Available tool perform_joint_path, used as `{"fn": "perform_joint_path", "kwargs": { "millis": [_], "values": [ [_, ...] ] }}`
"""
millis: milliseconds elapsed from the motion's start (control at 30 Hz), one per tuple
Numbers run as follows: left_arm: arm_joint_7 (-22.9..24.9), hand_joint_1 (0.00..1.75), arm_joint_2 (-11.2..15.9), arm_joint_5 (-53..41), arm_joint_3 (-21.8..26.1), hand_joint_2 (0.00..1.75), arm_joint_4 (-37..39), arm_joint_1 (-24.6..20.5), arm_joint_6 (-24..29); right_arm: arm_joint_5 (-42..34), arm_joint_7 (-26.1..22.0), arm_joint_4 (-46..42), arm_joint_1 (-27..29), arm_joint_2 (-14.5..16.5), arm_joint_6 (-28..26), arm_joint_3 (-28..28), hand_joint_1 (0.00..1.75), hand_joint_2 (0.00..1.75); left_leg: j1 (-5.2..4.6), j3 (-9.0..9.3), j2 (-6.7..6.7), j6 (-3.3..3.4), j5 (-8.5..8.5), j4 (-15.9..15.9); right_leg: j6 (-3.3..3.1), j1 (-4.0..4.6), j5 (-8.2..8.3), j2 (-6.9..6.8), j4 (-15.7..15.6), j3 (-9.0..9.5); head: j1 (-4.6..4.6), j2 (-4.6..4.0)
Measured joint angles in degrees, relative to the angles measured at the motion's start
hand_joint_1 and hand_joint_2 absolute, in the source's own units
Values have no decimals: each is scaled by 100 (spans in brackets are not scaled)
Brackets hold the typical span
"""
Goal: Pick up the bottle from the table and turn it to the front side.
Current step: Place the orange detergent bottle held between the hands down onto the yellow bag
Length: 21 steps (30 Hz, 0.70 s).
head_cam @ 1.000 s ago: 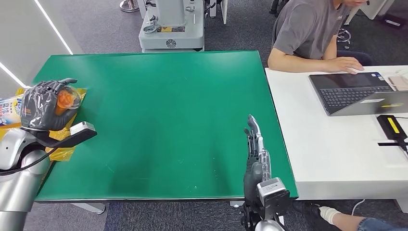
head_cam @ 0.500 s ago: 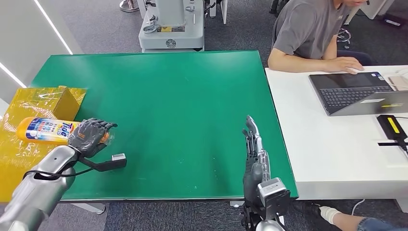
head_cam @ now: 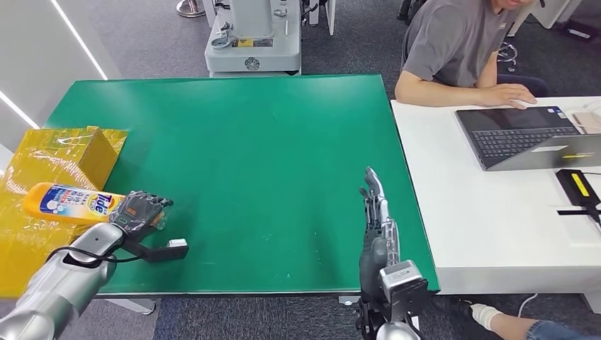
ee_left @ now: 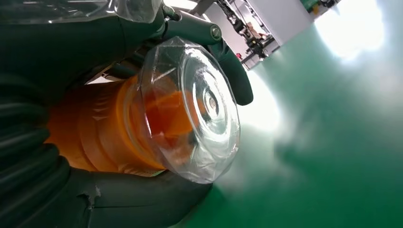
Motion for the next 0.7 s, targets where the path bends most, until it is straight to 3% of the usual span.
{"fn": "perform_joint_path", "kwargs": {
  "millis": [633,700],
  "values": [
    [238,175,-208,-156,-41,175,394,-235,-47,114,0,5,-9,2,19,-10,0,0,0,2,-5,-5,6,0,-1,0,1,-5,2,4,-1,0],
    [242,95,-228,-157,-41,175,417,-251,-52,122,0,14,-15,7,32,-23,0,0,0,2,-5,-5,6,0,-1,0,1,-6,2,4,-1,0]
  ]
}}
